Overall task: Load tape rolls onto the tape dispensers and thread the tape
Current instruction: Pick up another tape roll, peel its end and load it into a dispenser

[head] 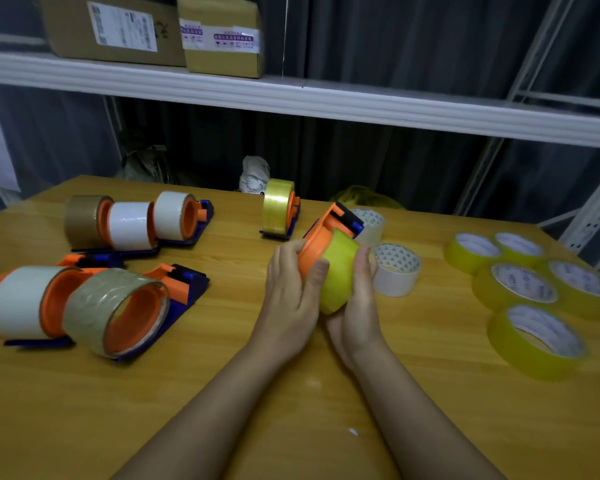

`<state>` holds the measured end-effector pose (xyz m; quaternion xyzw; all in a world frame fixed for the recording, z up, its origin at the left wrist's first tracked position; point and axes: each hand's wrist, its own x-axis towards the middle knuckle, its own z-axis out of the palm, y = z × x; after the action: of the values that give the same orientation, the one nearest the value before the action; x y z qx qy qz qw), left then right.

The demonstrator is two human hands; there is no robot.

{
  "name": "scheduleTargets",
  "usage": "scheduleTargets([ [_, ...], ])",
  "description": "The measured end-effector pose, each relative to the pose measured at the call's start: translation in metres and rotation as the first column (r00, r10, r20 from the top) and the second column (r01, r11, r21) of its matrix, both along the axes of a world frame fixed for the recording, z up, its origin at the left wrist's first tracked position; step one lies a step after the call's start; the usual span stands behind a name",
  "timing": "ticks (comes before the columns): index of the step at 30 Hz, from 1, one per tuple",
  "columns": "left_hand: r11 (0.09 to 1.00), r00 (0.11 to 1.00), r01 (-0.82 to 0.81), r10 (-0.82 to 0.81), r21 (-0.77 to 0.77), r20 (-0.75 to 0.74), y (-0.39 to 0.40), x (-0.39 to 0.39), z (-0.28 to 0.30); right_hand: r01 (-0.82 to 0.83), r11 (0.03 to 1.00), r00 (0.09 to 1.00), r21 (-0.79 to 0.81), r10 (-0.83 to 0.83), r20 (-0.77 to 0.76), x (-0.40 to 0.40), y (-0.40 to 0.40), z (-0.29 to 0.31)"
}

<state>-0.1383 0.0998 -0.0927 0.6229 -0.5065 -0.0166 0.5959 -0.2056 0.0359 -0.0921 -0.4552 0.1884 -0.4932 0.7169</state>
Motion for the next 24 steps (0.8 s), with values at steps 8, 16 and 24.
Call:
scheduleTargets([
  [8,0.980,0.962,-0.149,0.112,-0.134,-0.249,0.016,0.033,0.024,0.193,0.674,0.848,-0.714,-0.480,-0.225,-0.013,-0.005,0.002],
  [16,0.989,0.993,0.118,-0.120,-0.093,-0.019,0.012,0.020,0.021,0.178,0.501,0.881,-0.847,-0.464,-0.089,-0.018,0.002,0.008],
  [24,0.983,0.988,0.126,-0.137,-0.137,-0.075,0.010,0.017,0.021,0.182,0.576,0.911,-0.797,-0.404,-0.084,-0.018,0.003,0.010],
])
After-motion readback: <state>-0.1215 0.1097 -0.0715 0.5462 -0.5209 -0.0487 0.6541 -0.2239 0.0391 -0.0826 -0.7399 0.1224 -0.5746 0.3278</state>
